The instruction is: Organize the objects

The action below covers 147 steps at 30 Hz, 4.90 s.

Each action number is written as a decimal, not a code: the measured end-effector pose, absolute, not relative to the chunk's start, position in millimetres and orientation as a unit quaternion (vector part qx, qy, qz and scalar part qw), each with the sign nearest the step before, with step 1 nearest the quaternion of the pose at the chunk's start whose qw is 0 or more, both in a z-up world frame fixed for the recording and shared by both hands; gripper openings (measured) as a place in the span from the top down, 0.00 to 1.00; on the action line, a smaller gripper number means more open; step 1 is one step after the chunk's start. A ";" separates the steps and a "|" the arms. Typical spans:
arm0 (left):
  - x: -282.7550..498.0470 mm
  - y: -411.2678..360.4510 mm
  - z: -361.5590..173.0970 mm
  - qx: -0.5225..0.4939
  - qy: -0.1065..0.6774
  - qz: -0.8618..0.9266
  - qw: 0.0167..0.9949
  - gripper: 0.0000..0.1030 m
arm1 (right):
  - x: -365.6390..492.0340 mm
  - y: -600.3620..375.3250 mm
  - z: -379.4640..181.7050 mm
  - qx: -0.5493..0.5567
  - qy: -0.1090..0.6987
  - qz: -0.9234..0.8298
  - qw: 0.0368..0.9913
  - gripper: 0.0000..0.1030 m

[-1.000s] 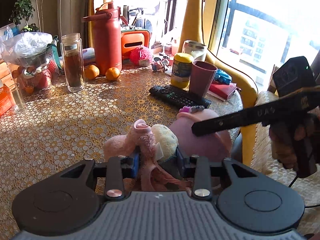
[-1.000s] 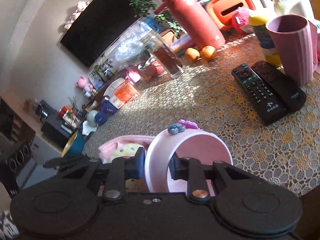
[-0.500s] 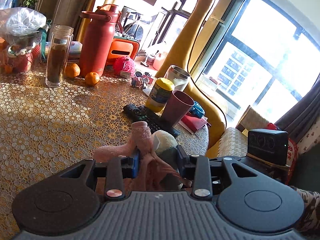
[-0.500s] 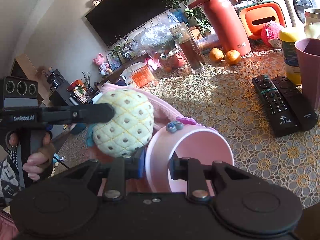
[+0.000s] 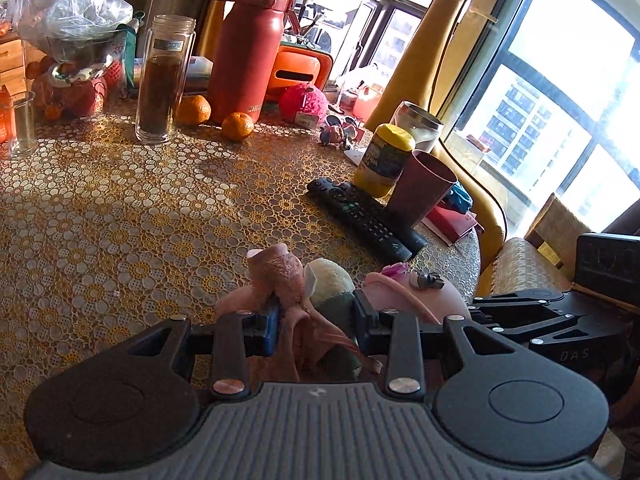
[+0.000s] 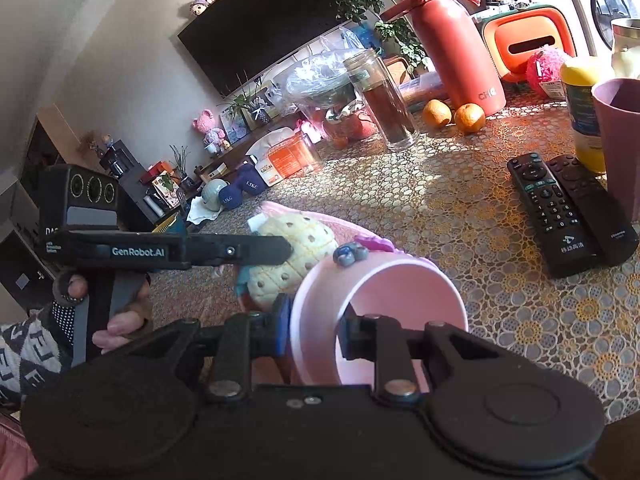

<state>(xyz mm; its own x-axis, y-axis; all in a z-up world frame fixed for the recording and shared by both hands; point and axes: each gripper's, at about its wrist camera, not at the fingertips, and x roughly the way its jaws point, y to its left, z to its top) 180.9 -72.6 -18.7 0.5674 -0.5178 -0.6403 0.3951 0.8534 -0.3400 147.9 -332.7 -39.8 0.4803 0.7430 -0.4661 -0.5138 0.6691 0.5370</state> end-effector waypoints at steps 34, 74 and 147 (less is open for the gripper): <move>160.7 -84.7 11.3 -0.077 0.358 -0.295 0.882 0.66 | 145.4 -321.0 -33.1 0.105 0.346 0.390 0.847 0.77; 155.2 -86.9 15.0 -0.065 0.357 -0.304 0.881 0.66 | 146.0 -315.3 -28.7 0.067 0.343 0.402 0.846 0.77; 147.3 70.8 -12.2 0.016 0.375 -0.063 0.925 0.45 | 164.1 -216.2 -6.4 -0.066 0.372 0.358 0.854 0.55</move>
